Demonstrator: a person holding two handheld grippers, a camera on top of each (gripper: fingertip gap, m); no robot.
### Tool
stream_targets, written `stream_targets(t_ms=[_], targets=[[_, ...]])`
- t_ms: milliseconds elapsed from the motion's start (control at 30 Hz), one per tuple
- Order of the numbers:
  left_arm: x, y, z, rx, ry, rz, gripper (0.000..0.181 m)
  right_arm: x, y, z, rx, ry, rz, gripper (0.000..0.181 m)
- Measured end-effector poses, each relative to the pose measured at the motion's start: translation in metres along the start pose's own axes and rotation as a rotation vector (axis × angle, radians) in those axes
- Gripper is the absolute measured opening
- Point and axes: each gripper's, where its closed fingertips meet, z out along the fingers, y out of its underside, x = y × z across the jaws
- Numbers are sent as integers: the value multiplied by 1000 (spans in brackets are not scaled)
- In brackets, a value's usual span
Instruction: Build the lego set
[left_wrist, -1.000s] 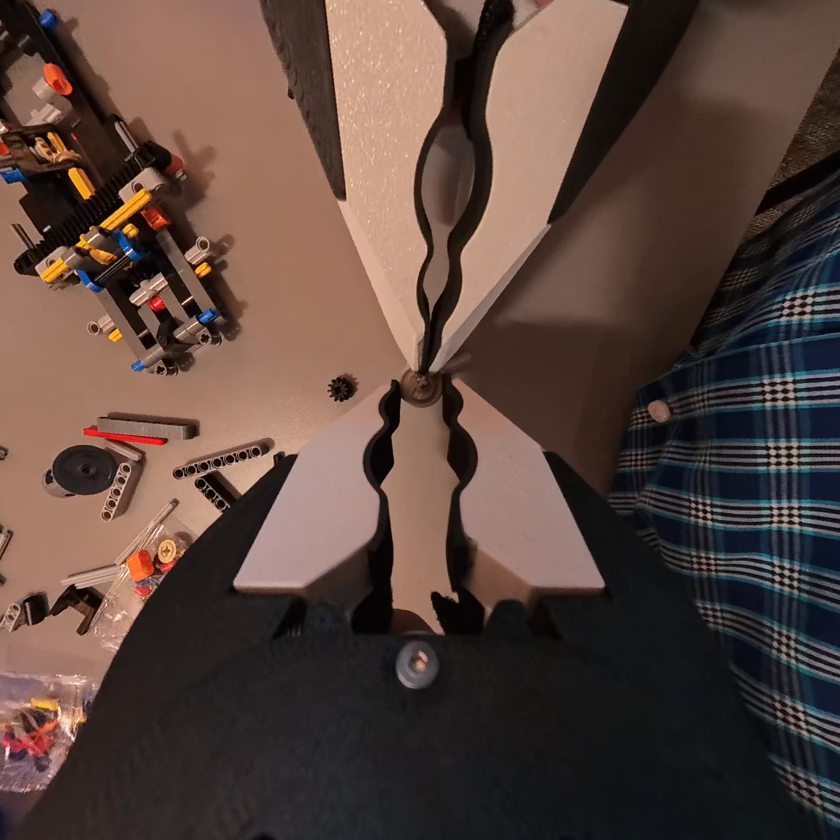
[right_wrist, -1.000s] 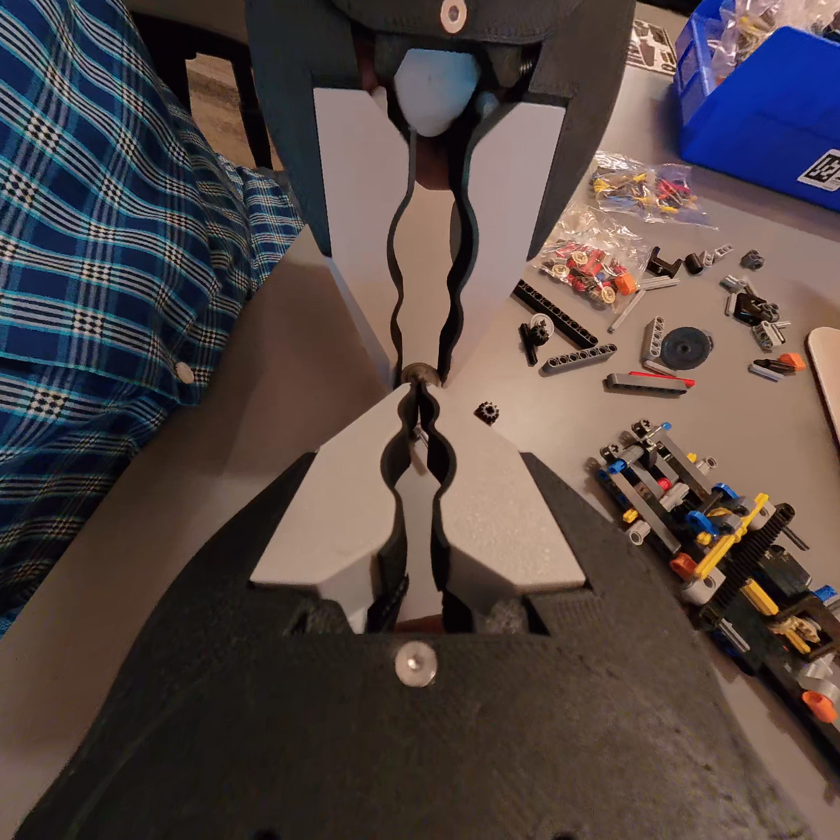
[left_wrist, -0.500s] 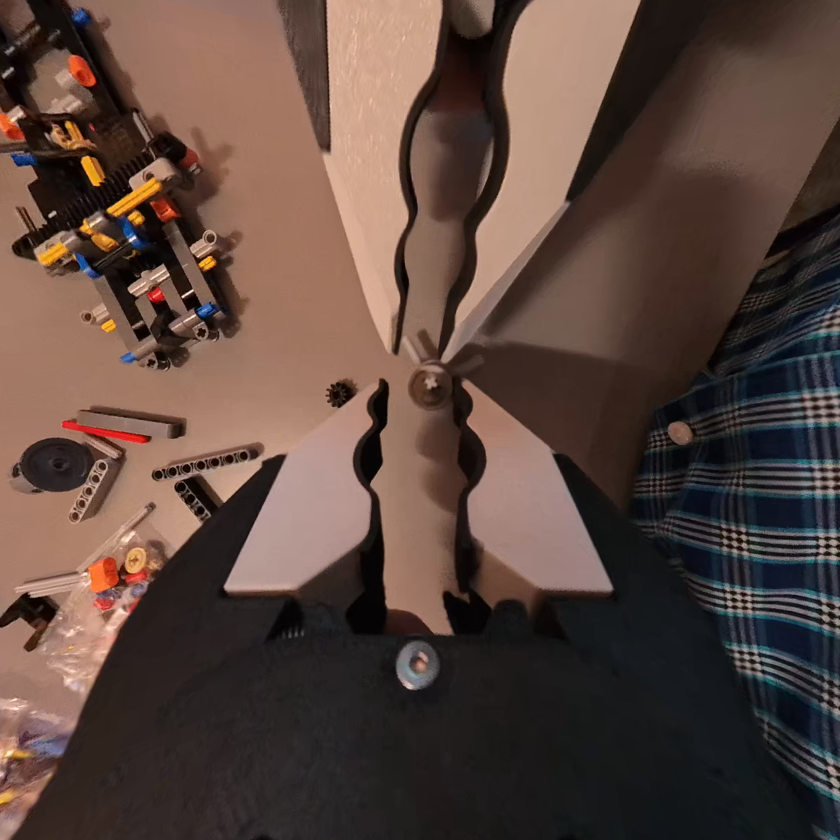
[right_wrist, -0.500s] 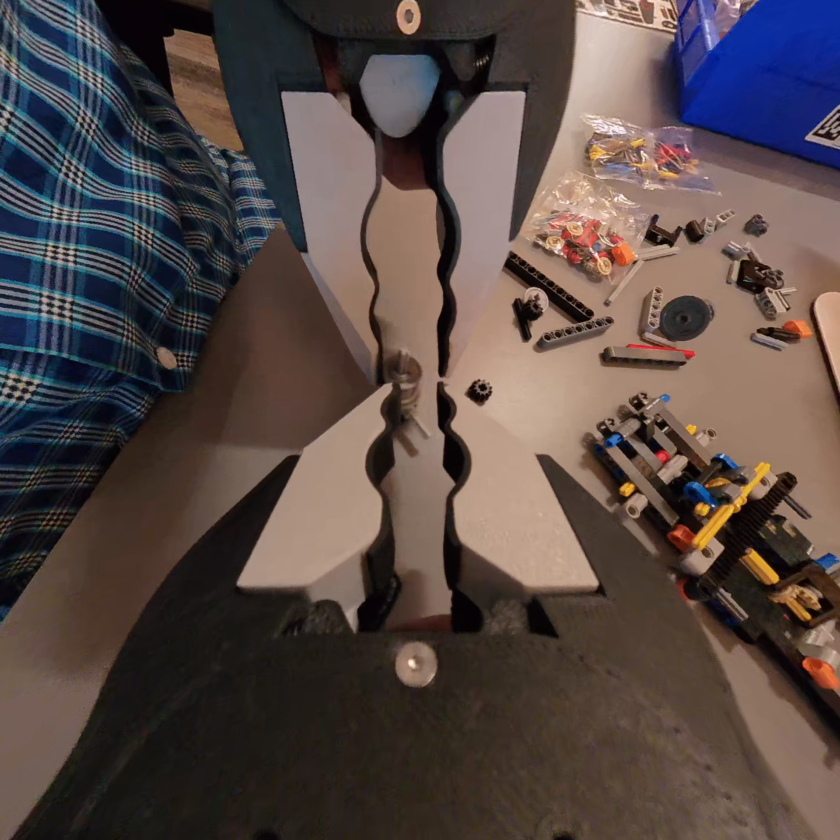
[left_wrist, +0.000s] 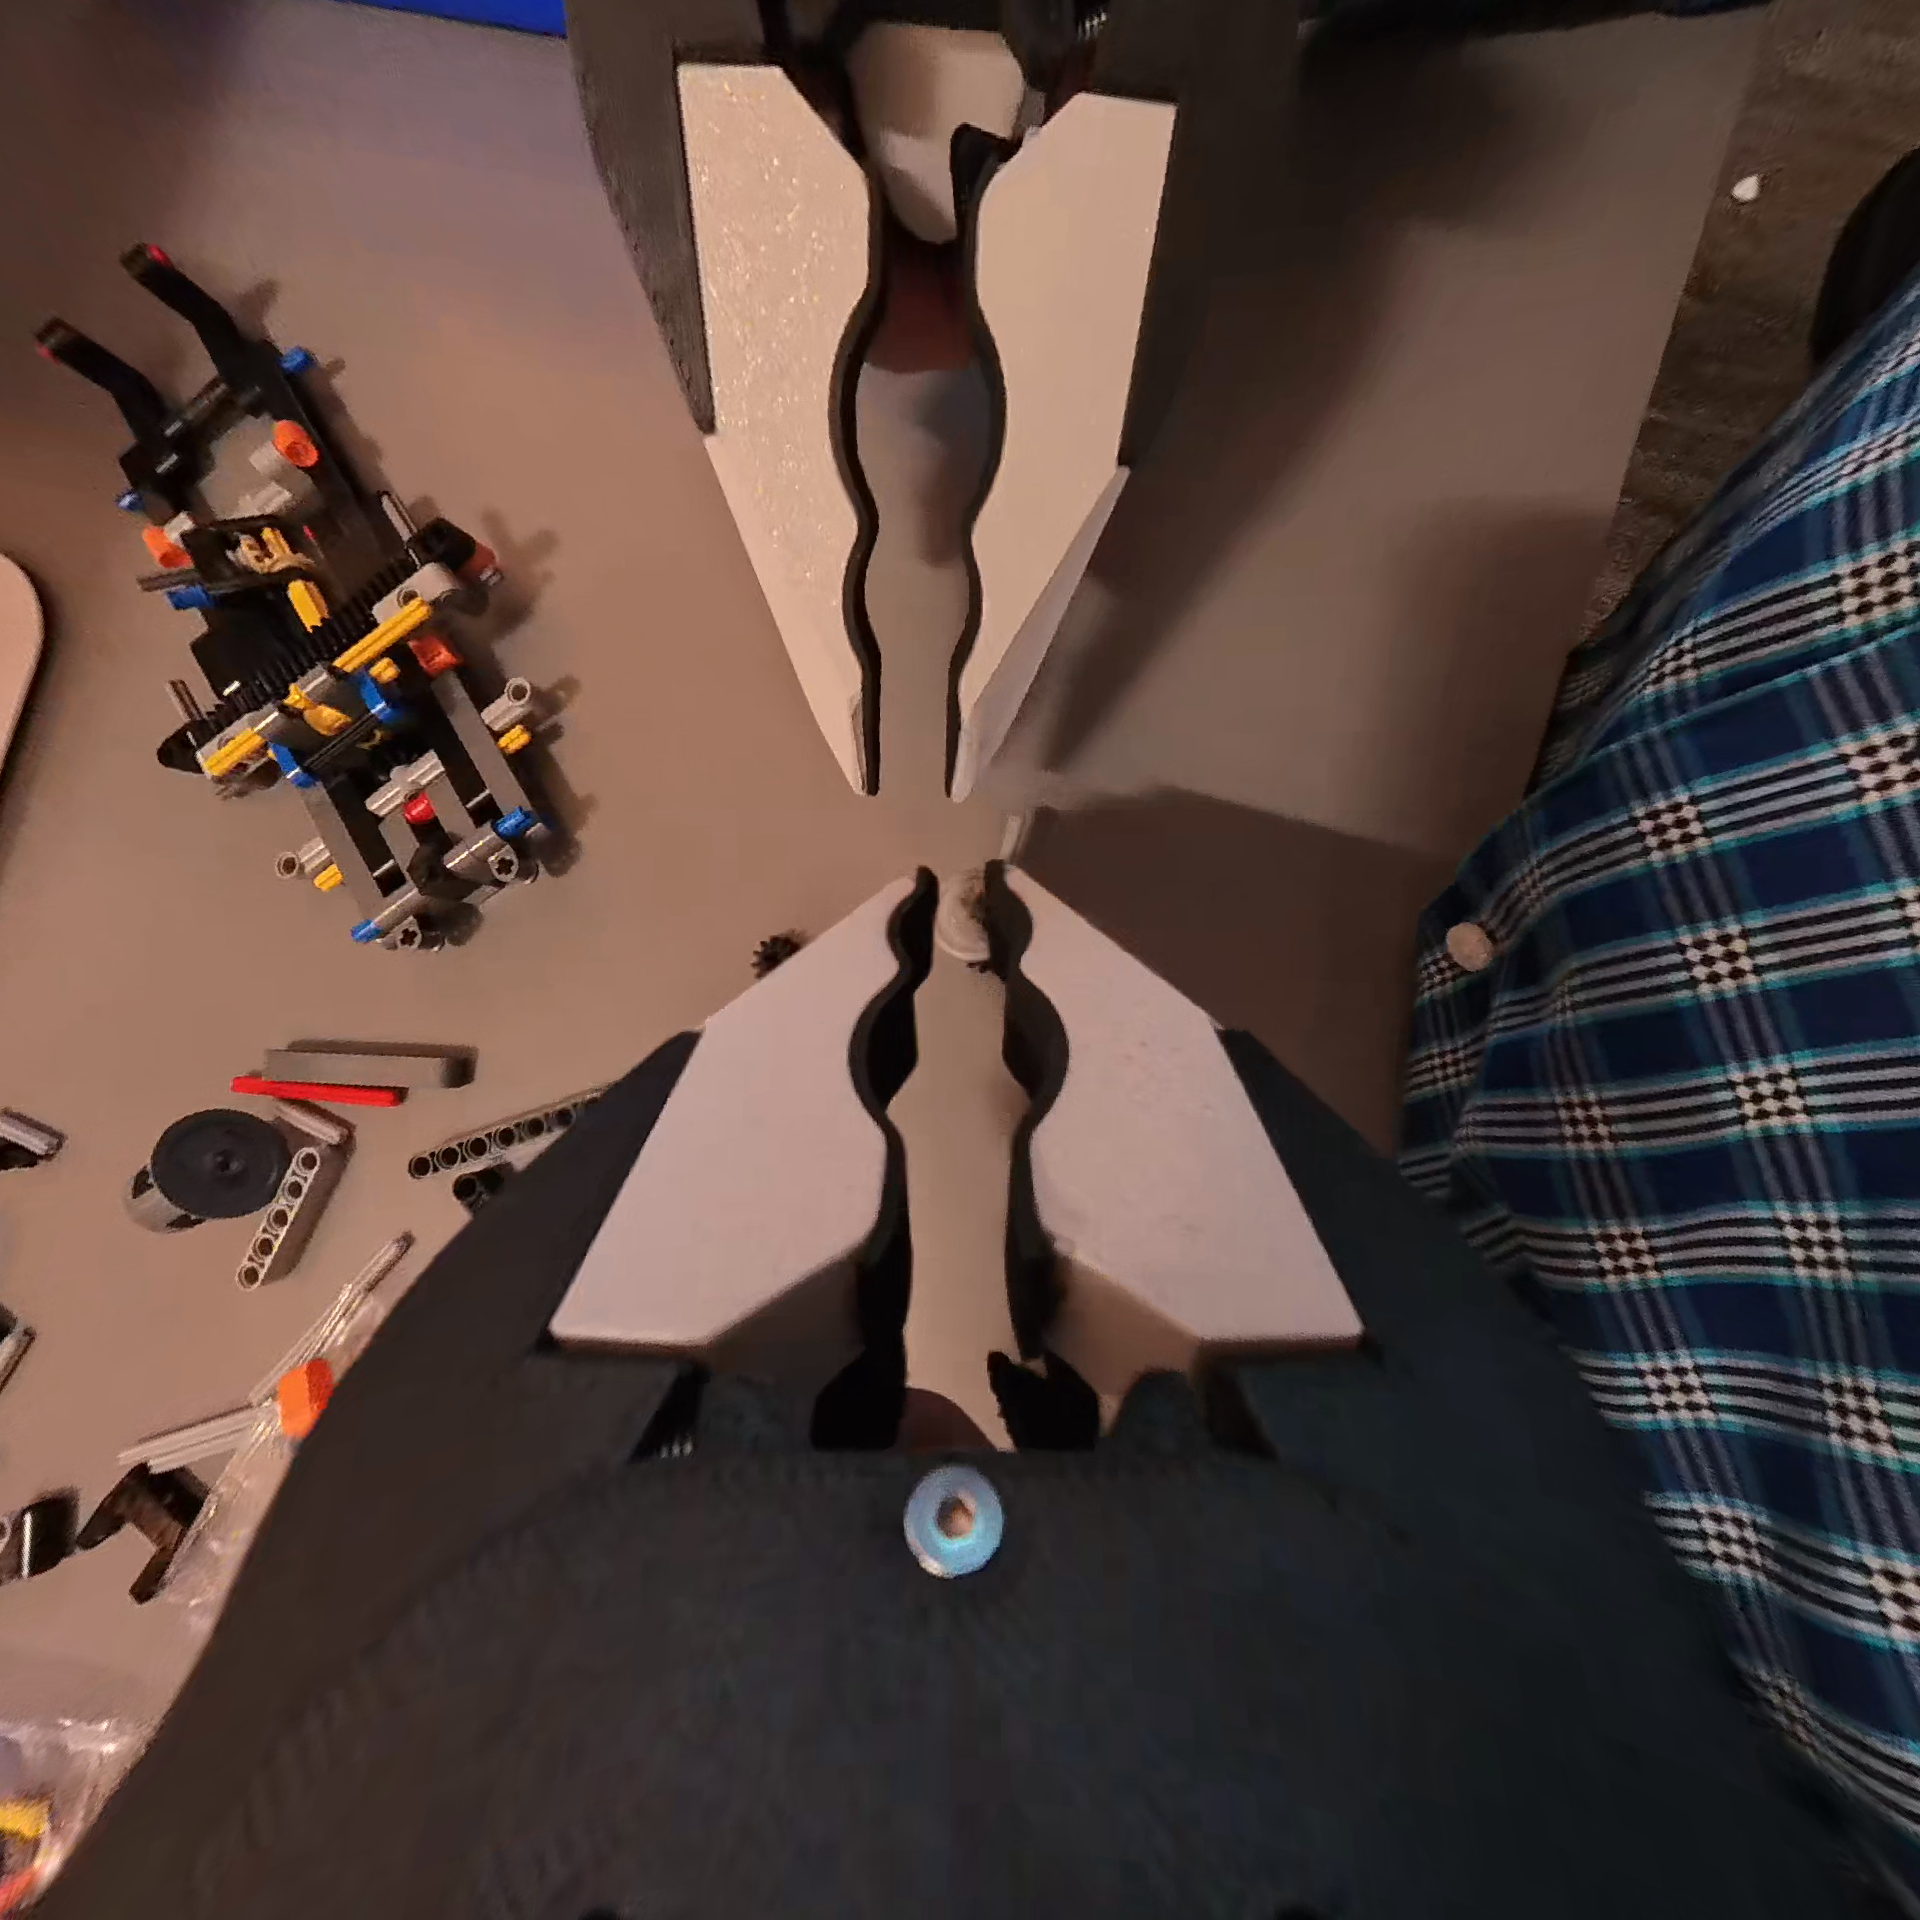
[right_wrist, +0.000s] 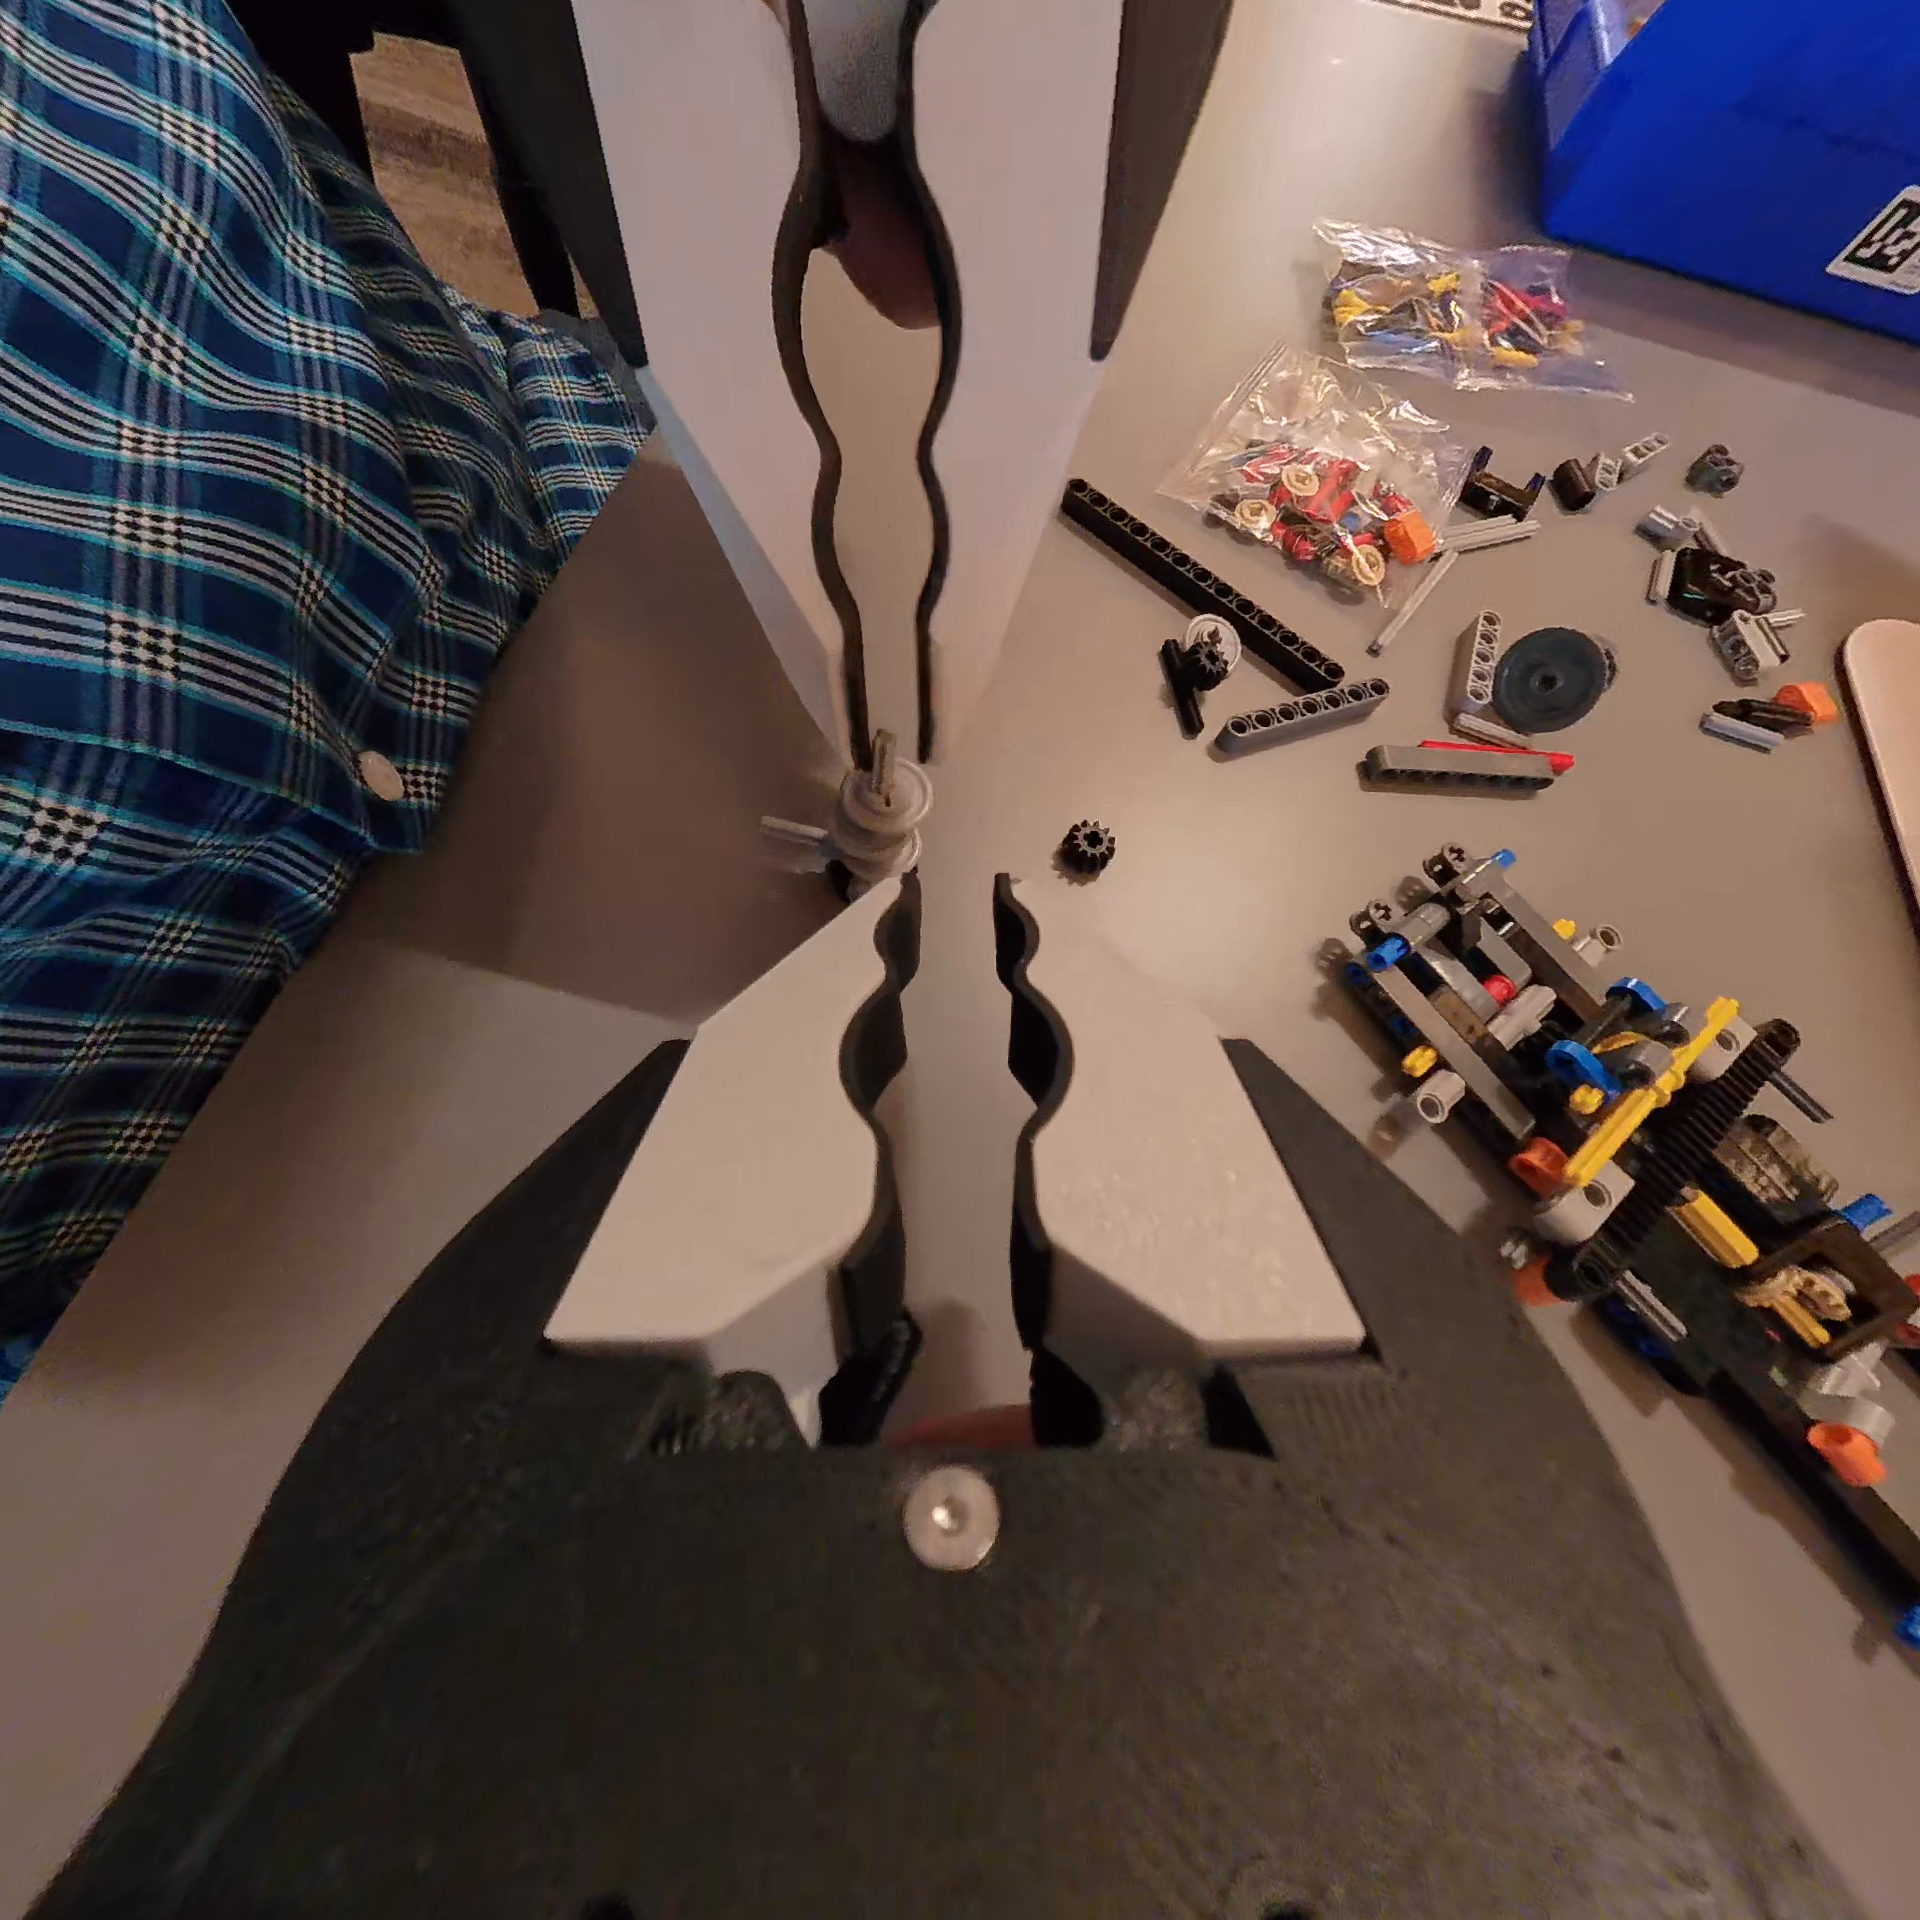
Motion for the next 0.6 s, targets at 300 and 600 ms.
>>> stream_targets(t_ms=[300,600], targets=[[-15,-1,-1,100,-20,-132,0,6,-1,-2,11,29,16,11],[-4,-4,-10,213,57,-192,8,4,0,-1,2,25,16,12]])
